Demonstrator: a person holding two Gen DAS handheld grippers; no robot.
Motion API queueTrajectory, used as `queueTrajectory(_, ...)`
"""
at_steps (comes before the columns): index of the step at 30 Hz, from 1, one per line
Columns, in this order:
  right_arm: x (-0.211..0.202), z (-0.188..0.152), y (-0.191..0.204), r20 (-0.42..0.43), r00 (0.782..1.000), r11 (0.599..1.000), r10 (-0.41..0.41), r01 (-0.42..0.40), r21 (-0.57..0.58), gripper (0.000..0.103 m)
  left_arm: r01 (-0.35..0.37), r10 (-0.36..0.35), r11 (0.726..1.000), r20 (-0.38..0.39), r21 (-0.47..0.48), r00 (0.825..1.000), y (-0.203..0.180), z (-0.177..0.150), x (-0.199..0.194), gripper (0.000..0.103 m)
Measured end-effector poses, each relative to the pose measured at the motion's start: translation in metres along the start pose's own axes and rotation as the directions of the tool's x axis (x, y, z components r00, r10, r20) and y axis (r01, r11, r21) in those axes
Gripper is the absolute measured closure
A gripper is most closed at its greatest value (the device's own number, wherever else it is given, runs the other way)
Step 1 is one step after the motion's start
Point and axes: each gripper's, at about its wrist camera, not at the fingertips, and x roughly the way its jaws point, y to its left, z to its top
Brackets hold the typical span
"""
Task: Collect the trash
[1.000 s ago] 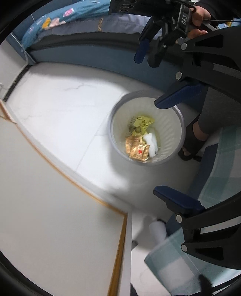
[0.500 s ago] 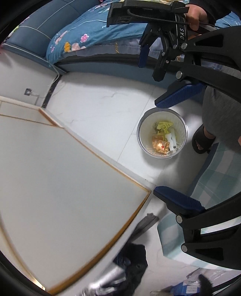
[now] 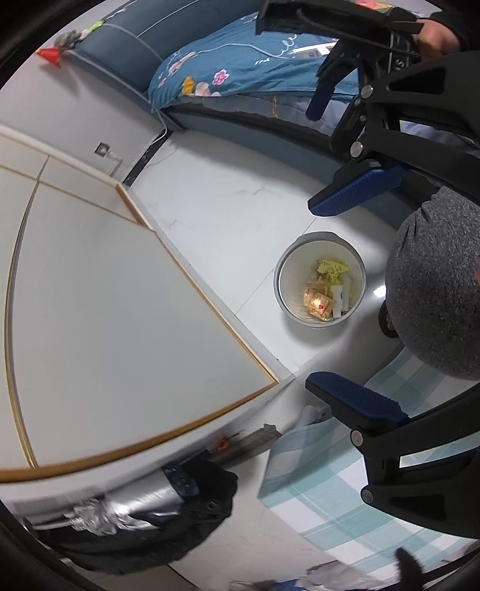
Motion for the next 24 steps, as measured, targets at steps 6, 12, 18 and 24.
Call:
queueTrajectory(6, -0.004, -0.007, 0.001, -0.005, 1.000, 1.000, -0.021, 0.021, 0.005, 0.003, -0.023, 0.023, 1.000, 0.006, 0.007, 1.000, -0.005, -0.009, -0.001, 0.019)
queueTrajectory(12, -0.005, -0.009, -0.001, -0.008, 1.000, 1.000, -0.027, 0.027, 0.010, 0.003, -0.035, 0.035, 0.999, 0.002, 0.008, 0.999, -0.005, -0.015, 0.001, 0.019)
queueTrajectory(18, -0.003, -0.011, -0.007, -0.022, 0.999, 0.999, -0.023, 0.024, 0.026, 0.003, -0.026, 0.026, 0.999, -0.021, -0.020, 0.999, -0.002, -0.015, 0.003, 0.019)
queueTrajectory(24, -0.001, -0.013, -0.009, -0.026, 0.999, 0.999, -0.019, 0.020, 0.030, 0.003, -0.016, 0.016, 1.000, -0.019, -0.015, 1.000, -0.005, -0.017, 0.000, 0.019)
